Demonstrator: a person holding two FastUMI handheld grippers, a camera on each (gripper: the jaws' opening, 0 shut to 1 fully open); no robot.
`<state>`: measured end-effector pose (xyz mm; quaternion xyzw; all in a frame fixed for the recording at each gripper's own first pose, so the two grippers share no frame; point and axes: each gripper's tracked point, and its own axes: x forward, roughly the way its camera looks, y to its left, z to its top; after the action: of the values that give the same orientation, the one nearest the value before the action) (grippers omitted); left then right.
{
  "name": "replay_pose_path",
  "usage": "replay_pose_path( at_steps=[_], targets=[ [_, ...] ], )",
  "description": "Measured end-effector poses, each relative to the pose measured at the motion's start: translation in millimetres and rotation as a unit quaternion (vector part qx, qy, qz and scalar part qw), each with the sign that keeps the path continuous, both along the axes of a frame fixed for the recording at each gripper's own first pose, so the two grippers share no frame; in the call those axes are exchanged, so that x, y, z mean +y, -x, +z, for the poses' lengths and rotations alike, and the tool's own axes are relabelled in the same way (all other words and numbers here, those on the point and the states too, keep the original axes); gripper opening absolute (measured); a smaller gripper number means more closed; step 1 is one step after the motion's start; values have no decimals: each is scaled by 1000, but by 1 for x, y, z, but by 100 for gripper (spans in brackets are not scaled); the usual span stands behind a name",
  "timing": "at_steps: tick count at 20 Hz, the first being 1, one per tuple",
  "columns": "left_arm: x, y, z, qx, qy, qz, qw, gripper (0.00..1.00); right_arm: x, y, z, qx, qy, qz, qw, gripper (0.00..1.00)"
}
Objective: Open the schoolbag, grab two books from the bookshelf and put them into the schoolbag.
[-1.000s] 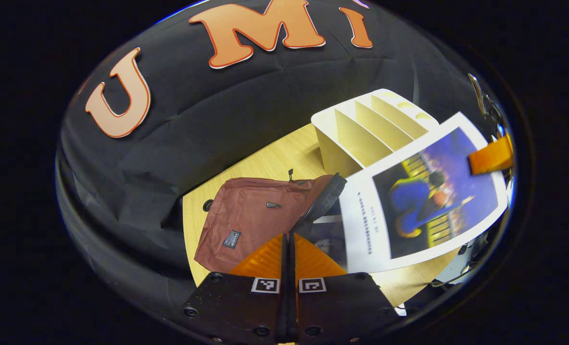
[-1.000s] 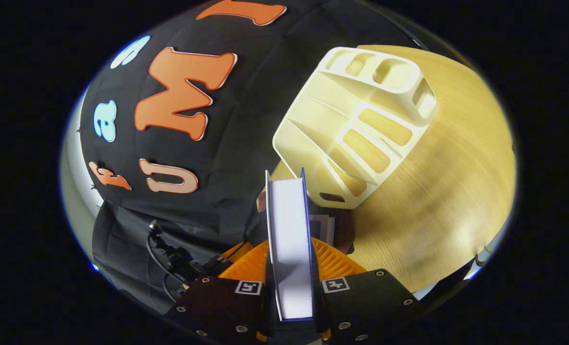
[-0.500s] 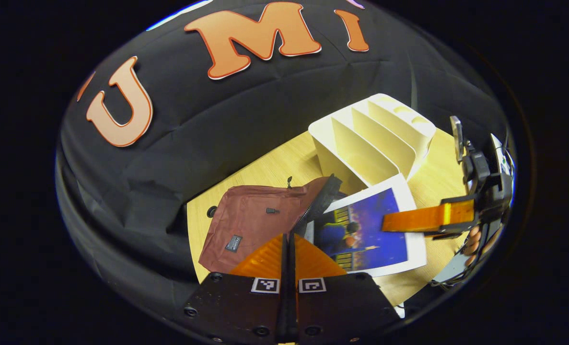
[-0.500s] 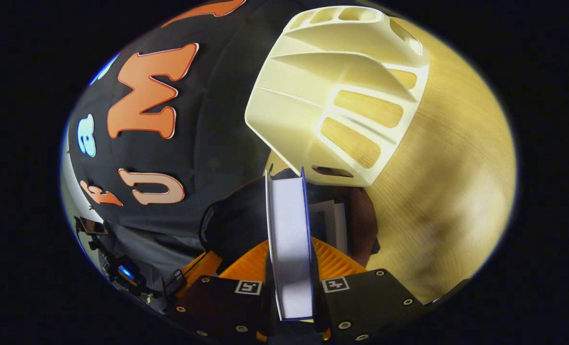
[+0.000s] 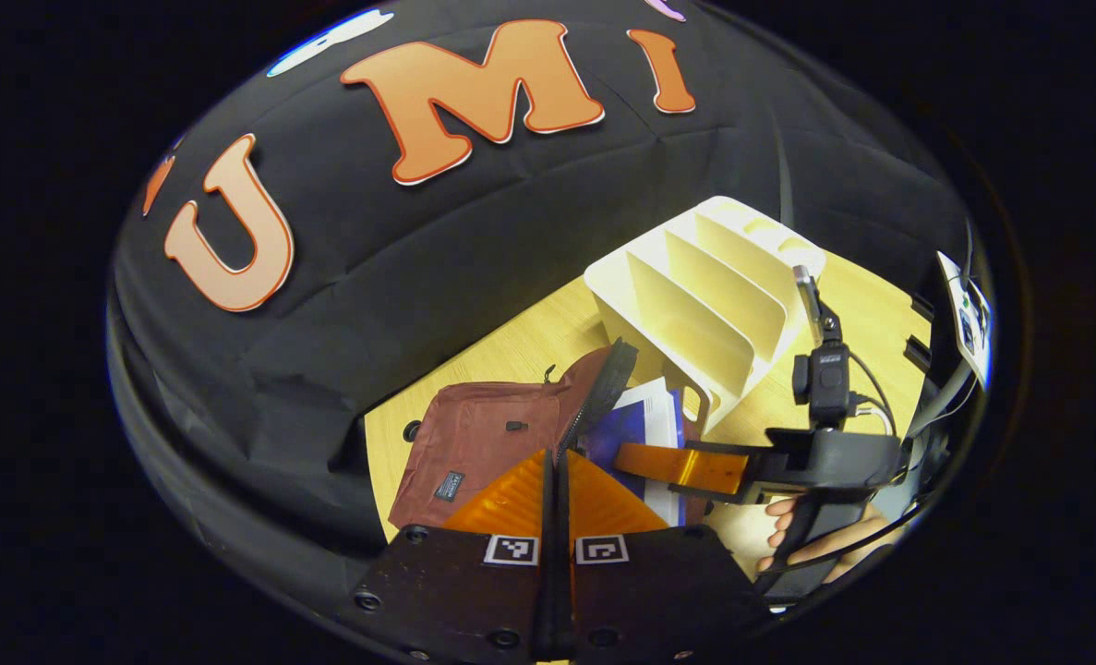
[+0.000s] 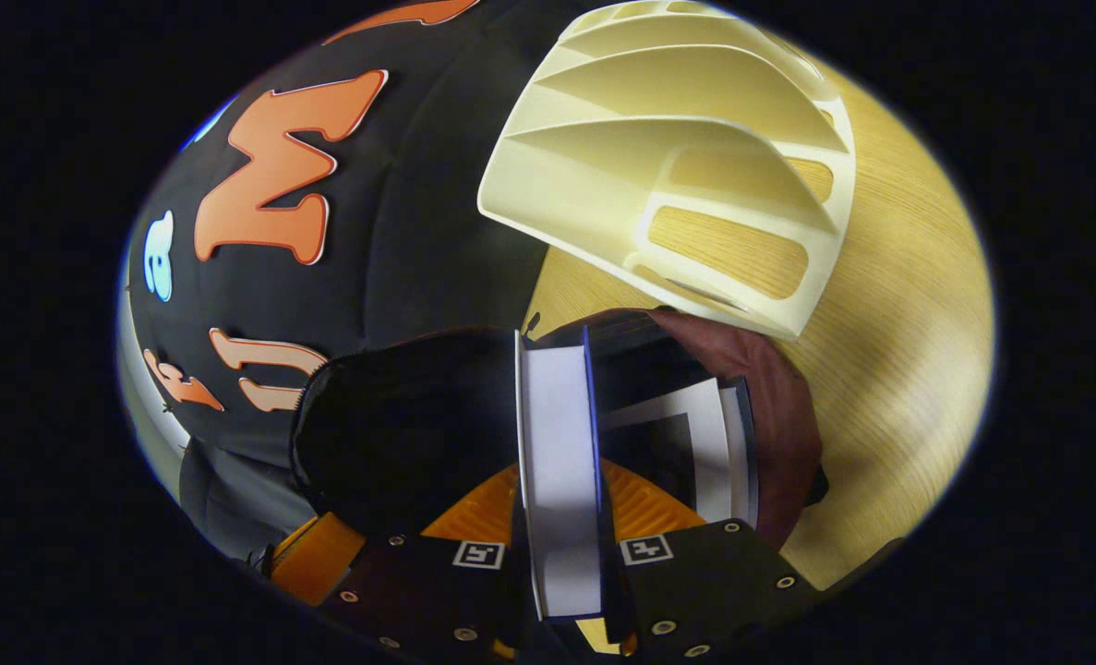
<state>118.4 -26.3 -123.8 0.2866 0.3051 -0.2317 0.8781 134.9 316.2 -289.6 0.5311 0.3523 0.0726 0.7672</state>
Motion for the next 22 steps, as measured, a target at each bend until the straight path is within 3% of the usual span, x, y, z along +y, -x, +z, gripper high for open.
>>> replay_pose_path(
  at_steps=[1,2,3,6,7,8,12,17,22],
  targets=[
    [2,-1,0,2,5,4,1000,1,5,-2,-3,6,3,3,1000,42],
    [4,-3,-1,3,6,7,1000,1,8,-1,-7,14,5,9,1000,32],
    [5,-4,-2,4,8,10,1000,1,10,2,-13,34,11,17,999,34],
    [10,-3,-7,15,24,20,999,1,4,16,-37,89,30,37,995,55],
    [12,-5,-7,15,28,24,999,1,1,21,-40,99,38,44,993,42],
    [15,-6,-8,14,30,28,999,1,-1,25,-44,110,45,50,992,68],
    [22,-6,-10,19,39,35,998,1,-13,34,-38,109,77,80,988,96],
    [18,1,-15,30,56,38,997,0,-62,48,-26,97,111,114,982,98],
    [8,19,-23,27,35,26,999,1,-157,65,-13,73,194,123,971,98]
  ],
)
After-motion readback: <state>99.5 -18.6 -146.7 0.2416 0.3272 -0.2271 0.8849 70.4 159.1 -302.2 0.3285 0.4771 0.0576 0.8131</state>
